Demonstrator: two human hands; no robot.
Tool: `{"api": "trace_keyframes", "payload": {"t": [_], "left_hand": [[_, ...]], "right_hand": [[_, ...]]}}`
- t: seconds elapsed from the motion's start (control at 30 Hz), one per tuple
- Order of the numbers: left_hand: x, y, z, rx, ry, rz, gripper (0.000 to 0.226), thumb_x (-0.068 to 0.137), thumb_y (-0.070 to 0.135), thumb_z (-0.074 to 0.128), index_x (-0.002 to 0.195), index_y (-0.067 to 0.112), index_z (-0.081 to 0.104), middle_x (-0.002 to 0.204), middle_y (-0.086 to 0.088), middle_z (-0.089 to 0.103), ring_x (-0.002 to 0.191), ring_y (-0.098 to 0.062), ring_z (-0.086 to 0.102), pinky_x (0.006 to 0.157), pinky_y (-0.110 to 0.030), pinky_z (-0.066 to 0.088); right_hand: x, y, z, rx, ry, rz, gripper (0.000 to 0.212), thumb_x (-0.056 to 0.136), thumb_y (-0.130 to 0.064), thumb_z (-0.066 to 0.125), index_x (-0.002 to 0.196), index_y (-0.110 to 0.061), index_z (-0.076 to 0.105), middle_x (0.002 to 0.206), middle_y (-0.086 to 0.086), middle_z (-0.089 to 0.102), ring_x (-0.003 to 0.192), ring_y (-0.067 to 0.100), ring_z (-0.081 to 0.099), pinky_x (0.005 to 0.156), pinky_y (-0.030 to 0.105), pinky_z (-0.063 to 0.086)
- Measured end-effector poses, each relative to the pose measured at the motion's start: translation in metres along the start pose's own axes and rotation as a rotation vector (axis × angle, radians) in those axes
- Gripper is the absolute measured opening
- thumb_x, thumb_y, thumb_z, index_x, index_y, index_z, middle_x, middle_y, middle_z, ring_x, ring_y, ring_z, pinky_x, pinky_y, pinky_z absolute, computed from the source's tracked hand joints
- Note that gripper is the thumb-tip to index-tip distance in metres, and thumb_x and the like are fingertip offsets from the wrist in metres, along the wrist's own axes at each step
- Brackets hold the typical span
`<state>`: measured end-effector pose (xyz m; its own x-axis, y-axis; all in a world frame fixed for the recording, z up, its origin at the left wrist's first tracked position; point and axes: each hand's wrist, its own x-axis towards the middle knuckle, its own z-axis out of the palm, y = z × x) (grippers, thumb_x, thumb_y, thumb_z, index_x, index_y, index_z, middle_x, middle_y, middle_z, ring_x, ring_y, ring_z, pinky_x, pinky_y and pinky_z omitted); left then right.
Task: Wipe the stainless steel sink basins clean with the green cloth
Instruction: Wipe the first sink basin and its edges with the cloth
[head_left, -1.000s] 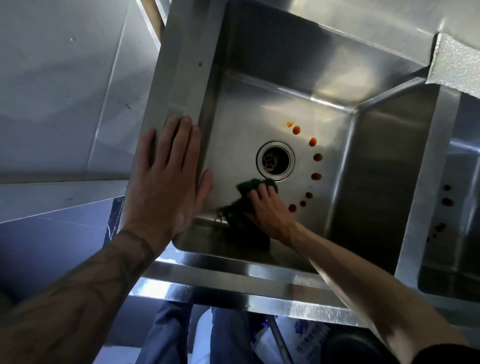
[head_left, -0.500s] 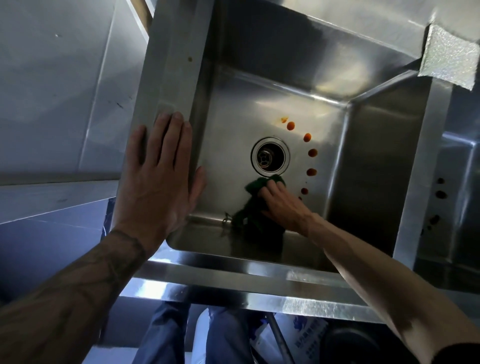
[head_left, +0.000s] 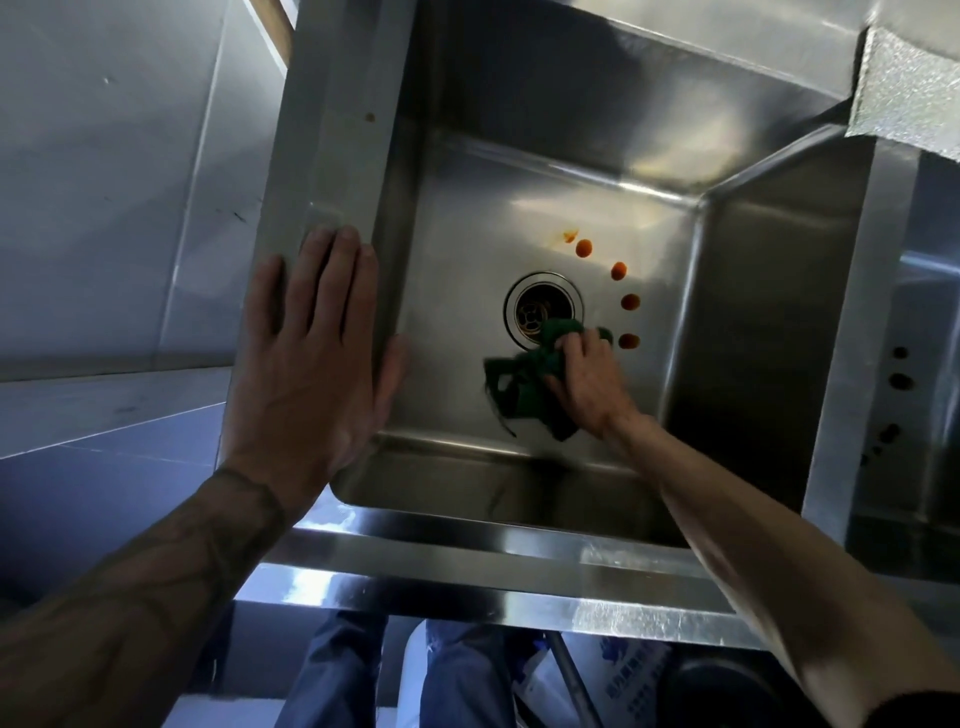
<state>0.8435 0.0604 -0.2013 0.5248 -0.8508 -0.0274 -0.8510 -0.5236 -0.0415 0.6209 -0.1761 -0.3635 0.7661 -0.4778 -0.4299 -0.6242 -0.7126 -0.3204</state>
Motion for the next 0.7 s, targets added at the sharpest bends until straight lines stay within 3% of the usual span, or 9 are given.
{"api": "trace_keyframes", "payload": {"t": [0.07,0.23,0.33,0.43,0.6,0.63,0.7], "left_hand": [[-0.001,-0.001,0.000,-0.002,-0.008,0.003,0.071,0.112,0.044,0.034,0.162,-0.005,0.023,0.166,-0.027,0.029,0.157,-0.043,0.026,0.125,-0.061,0.022],[-0.001,-0.001,-0.002,-0.013,0.009,0.003,0.069,0.112,0.042,0.034,0.161,-0.005,0.024,0.165,-0.028,0.031,0.156,-0.044,0.028,0.126,-0.061,0.022],[-0.001,-0.001,0.000,-0.016,0.006,0.000,0.069,0.112,0.043,0.034,0.161,-0.005,0.025,0.165,-0.028,0.031,0.156,-0.044,0.028,0.126,-0.060,0.022],[-0.001,-0.002,0.000,-0.014,-0.003,0.006,0.070,0.112,0.045,0.033,0.161,-0.005,0.024,0.165,-0.029,0.030,0.156,-0.044,0.028,0.126,-0.061,0.022],[0.000,-0.001,-0.001,-0.014,-0.005,0.008,0.070,0.112,0.044,0.032,0.162,-0.005,0.023,0.166,-0.029,0.029,0.156,-0.044,0.027,0.126,-0.061,0.022],[-0.001,-0.001,-0.002,-0.014,-0.008,0.008,0.071,0.112,0.044,0.032,0.162,-0.005,0.023,0.166,-0.028,0.029,0.156,-0.044,0.027,0.126,-0.061,0.022],[-0.001,-0.002,-0.001,-0.014,-0.003,0.007,0.071,0.112,0.044,0.033,0.162,-0.005,0.023,0.165,-0.028,0.030,0.156,-0.044,0.027,0.126,-0.060,0.022]], "right_hand": [[-0.004,-0.006,0.009,-0.014,0.058,0.078,0.042,0.095,-0.036,0.065,0.125,-0.012,0.047,0.130,0.015,0.043,0.104,0.024,0.043,0.088,0.038,0.049],[-0.041,0.001,0.005,-0.115,-0.280,-0.231,0.046,0.096,-0.039,0.063,0.131,-0.016,0.047,0.138,0.010,0.041,0.112,0.021,0.044,0.095,0.039,0.050],[-0.012,0.015,-0.005,0.001,-0.093,-0.054,0.041,0.095,-0.034,0.067,0.125,-0.014,0.048,0.134,0.013,0.043,0.106,0.017,0.038,0.094,0.037,0.047],[0.004,0.017,-0.005,-0.013,0.062,0.147,0.044,0.094,-0.034,0.067,0.125,-0.010,0.046,0.132,0.017,0.042,0.107,0.025,0.041,0.092,0.037,0.044],[-0.046,0.015,-0.001,-0.150,-0.327,-0.203,0.046,0.095,-0.041,0.064,0.128,-0.016,0.046,0.138,0.010,0.041,0.114,0.025,0.045,0.098,0.044,0.049],[-0.044,0.020,-0.001,-0.132,-0.302,-0.210,0.044,0.095,-0.040,0.064,0.127,-0.016,0.047,0.136,0.010,0.042,0.112,0.023,0.044,0.096,0.042,0.050],[-0.025,0.025,-0.007,-0.027,-0.136,-0.044,0.039,0.095,-0.035,0.065,0.124,-0.014,0.048,0.134,0.011,0.043,0.107,0.019,0.040,0.094,0.035,0.044]]}}
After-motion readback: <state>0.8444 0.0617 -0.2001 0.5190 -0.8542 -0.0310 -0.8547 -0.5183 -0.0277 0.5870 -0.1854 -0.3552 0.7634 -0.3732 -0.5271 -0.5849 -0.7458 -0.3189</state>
